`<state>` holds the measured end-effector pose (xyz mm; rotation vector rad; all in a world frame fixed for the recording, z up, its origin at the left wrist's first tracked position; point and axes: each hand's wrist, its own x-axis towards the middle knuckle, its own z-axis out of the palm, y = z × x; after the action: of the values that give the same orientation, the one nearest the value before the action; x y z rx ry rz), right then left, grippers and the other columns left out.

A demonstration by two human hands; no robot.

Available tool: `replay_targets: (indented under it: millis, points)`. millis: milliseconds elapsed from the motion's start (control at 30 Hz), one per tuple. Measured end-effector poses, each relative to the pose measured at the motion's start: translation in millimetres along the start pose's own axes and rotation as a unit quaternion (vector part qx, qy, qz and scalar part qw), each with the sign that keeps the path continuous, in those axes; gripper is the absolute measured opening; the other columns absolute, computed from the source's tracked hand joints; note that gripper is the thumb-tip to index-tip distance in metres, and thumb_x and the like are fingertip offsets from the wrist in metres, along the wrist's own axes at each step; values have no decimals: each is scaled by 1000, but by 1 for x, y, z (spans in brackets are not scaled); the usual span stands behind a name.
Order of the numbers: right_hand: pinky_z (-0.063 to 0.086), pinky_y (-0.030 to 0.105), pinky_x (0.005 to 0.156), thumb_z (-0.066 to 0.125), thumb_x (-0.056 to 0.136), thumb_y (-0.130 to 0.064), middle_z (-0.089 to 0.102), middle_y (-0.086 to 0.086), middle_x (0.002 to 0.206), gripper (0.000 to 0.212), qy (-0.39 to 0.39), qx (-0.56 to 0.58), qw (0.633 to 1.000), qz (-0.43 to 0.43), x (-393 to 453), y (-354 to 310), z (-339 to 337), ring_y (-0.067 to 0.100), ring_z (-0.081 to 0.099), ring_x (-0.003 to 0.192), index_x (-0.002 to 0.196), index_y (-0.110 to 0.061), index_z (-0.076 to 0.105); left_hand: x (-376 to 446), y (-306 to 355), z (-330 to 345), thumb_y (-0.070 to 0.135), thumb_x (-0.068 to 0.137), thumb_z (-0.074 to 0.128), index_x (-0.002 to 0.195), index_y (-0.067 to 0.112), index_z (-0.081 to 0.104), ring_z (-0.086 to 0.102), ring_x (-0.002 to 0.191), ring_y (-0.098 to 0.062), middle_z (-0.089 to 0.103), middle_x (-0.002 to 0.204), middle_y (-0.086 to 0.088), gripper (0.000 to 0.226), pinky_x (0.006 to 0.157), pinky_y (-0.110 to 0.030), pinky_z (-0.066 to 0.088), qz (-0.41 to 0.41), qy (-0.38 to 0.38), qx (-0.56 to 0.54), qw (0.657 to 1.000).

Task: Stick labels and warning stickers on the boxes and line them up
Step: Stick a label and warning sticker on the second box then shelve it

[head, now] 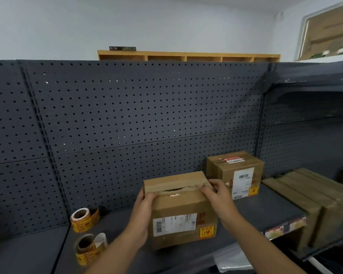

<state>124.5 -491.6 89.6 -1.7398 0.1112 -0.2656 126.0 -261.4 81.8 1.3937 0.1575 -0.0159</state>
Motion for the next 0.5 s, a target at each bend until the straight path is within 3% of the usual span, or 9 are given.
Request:
replay_targets:
  millis: [67,233,500]
  points:
    - [43,23,76,66,98,-38,59,-11,119,32,8,-5,1000,-2,2,1,-18,2,54,105,126,-29,54,-1,-1,20,35,101,56,125,41,63,71,105,-26,73,118,-3,26,90,-48,58,-4,-7,-3,1000]
    - [48,33,87,67,96,-35,64,-8,118,16,37,-14,999,-8,13,4,-70,12,58,110,112,-34,63,-6,-4,75,31,101,56,122,38,64,74,100,-25,75,112,-4,23,81,-43,60,-2,-26,-9,1000]
    - [51,33,83,70,94,-39,67,-6,117,28,61,-28,998,5,44,19,-162,15,63,107,120,-29,66,-3,-18,162,37,100,62,124,43,62,72,104,-17,77,112,5,25,87,-38,57,-14,-95,15,995]
